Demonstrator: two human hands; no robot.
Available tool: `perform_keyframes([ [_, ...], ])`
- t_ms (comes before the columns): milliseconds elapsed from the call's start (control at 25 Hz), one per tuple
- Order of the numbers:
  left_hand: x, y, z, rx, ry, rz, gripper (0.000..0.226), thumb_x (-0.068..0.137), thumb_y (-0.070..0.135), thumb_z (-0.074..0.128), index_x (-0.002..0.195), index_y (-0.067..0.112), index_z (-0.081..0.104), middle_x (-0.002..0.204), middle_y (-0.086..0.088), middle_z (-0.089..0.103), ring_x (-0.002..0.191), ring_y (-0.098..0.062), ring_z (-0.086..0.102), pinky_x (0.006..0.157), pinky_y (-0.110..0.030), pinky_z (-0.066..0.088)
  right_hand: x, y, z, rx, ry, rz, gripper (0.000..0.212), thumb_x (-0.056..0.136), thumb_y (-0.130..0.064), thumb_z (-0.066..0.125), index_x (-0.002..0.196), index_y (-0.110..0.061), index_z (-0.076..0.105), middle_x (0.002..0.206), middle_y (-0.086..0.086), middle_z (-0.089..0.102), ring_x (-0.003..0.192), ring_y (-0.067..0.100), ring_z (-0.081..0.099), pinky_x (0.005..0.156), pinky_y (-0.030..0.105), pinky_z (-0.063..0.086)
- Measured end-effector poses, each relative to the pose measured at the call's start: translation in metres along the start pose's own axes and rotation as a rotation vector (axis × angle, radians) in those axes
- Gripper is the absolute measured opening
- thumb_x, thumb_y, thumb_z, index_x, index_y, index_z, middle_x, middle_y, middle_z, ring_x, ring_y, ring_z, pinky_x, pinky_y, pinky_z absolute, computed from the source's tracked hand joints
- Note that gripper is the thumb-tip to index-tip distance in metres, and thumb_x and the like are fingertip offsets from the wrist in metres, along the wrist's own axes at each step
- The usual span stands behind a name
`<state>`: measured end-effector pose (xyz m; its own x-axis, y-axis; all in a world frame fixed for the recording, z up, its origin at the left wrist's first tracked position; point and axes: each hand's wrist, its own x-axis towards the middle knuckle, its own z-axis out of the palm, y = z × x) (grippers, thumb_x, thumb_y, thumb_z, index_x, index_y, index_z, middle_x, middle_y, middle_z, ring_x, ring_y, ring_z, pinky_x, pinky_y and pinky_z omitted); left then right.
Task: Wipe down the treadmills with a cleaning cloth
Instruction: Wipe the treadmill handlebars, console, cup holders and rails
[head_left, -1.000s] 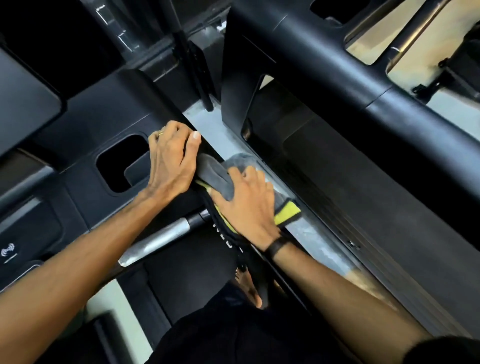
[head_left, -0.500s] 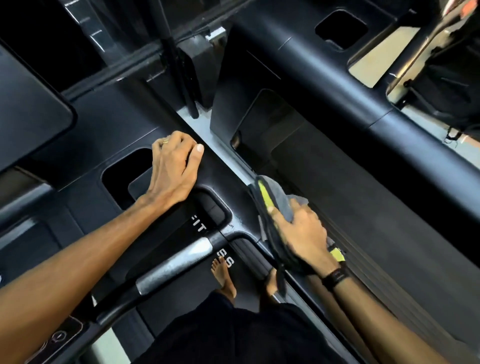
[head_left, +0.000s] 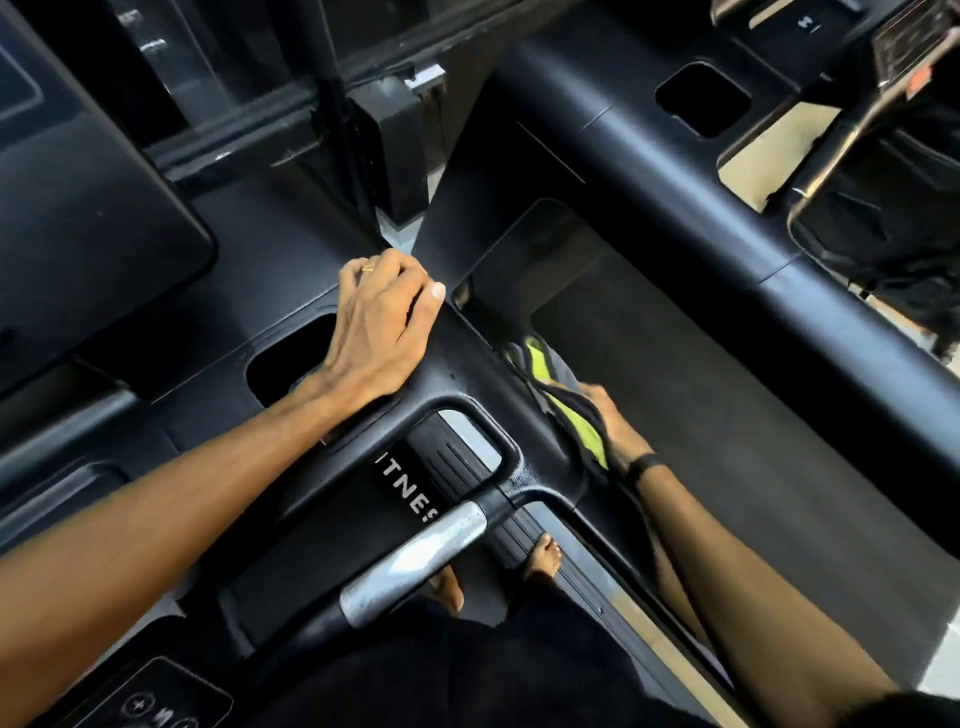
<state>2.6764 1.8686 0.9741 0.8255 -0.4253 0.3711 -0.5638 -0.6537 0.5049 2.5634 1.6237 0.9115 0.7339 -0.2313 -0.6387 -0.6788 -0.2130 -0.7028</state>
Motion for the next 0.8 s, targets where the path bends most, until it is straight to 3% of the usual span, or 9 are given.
perform_keyframes([
  [80, 0.001, -0.006, 0.003, 0.005, -0.008, 0.005, 0.037, 0.103, 0.028, 0.040, 0.091, 0.006, 0.068, 0.102, -0.005, 0.061, 0.097, -0.020, 0.057, 0.106, -0.045, 0.031, -0.035, 0.024, -0.013, -0.176, 0.149, 0.026, 0.046, 0.092, -0.060, 0.060, 0.109, -0.019, 0.071, 0.096, 0.003, 0.070, 0.096, 0.023, 0.064, 0.085, 0.041, 0.049],
  [160, 0.003, -0.008, 0.009, 0.009, -0.026, 0.019, 0.036, 0.102, 0.027, 0.041, 0.092, 0.005, 0.068, 0.102, -0.005, 0.062, 0.096, -0.021, 0.057, 0.106, -0.046, 0.032, -0.067, 0.028, -0.002, -0.498, 0.409, -0.059, 0.054, 0.091, -0.075, 0.044, 0.111, -0.029, 0.064, 0.098, -0.002, 0.065, 0.094, 0.026, 0.061, 0.078, 0.041, 0.048],
  [280, 0.014, -0.007, 0.020, 0.017, -0.036, 0.023, 0.034, 0.102, 0.026, 0.043, 0.092, 0.005, 0.068, 0.102, -0.006, 0.062, 0.097, -0.019, 0.055, 0.105, -0.048, 0.032, -0.067, -0.003, 0.046, -0.809, 0.615, -0.308, 0.058, 0.093, -0.071, 0.034, 0.111, -0.024, 0.061, 0.099, 0.006, 0.061, 0.089, 0.030, 0.057, 0.072, 0.042, 0.049],
  [360, 0.021, -0.009, 0.022, 0.029, -0.025, 0.005, 0.032, 0.101, 0.026, 0.044, 0.093, 0.006, 0.068, 0.103, -0.006, 0.062, 0.098, -0.017, 0.052, 0.105, -0.046, 0.032, -0.037, -0.038, 0.069, -0.753, 0.601, -0.359, 0.061, 0.092, -0.070, 0.035, 0.113, -0.019, 0.061, 0.099, 0.010, 0.062, 0.089, 0.034, 0.058, 0.070, 0.043, 0.048],
  [480, 0.030, -0.010, 0.027, 0.095, -0.036, -0.002, 0.030, 0.099, 0.028, 0.048, 0.094, 0.006, 0.068, 0.105, -0.007, 0.062, 0.100, -0.020, 0.055, 0.106, -0.046, 0.031, 0.025, -0.067, 0.053, -0.371, 0.237, -0.257, 0.044, 0.094, -0.063, 0.051, 0.111, -0.025, 0.065, 0.103, 0.005, 0.068, 0.099, 0.030, 0.062, 0.076, 0.040, 0.046],
  [600, 0.041, -0.022, 0.023, 0.161, -0.051, 0.004, 0.028, 0.099, 0.025, 0.050, 0.093, 0.005, 0.068, 0.105, -0.010, 0.062, 0.099, -0.025, 0.058, 0.106, -0.047, 0.030, 0.029, -0.027, 0.018, -0.020, 0.011, -0.111, 0.038, 0.094, -0.049, 0.064, 0.115, -0.019, 0.071, 0.105, 0.004, 0.073, 0.111, 0.027, 0.066, 0.088, 0.038, 0.049],
  [680, 0.046, -0.033, 0.020, 0.219, -0.033, 0.018, 0.028, 0.100, 0.024, 0.049, 0.093, 0.003, 0.068, 0.106, -0.012, 0.062, 0.099, -0.029, 0.058, 0.107, -0.049, 0.029, 0.001, 0.007, -0.002, -0.116, 0.084, -0.053, 0.045, 0.092, -0.058, 0.061, 0.113, -0.020, 0.070, 0.103, 0.005, 0.074, 0.105, 0.028, 0.067, 0.088, 0.042, 0.051],
  [800, 0.049, -0.039, 0.024, 0.236, -0.006, 0.033, 0.030, 0.102, 0.021, 0.045, 0.093, 0.002, 0.066, 0.108, -0.012, 0.061, 0.100, -0.029, 0.058, 0.108, -0.049, 0.028, -0.042, 0.020, 0.008, -0.566, 0.369, -0.268, 0.054, 0.092, -0.075, 0.039, 0.102, -0.026, 0.059, 0.093, -0.002, 0.062, 0.083, 0.020, 0.055, 0.071, 0.037, 0.048],
])
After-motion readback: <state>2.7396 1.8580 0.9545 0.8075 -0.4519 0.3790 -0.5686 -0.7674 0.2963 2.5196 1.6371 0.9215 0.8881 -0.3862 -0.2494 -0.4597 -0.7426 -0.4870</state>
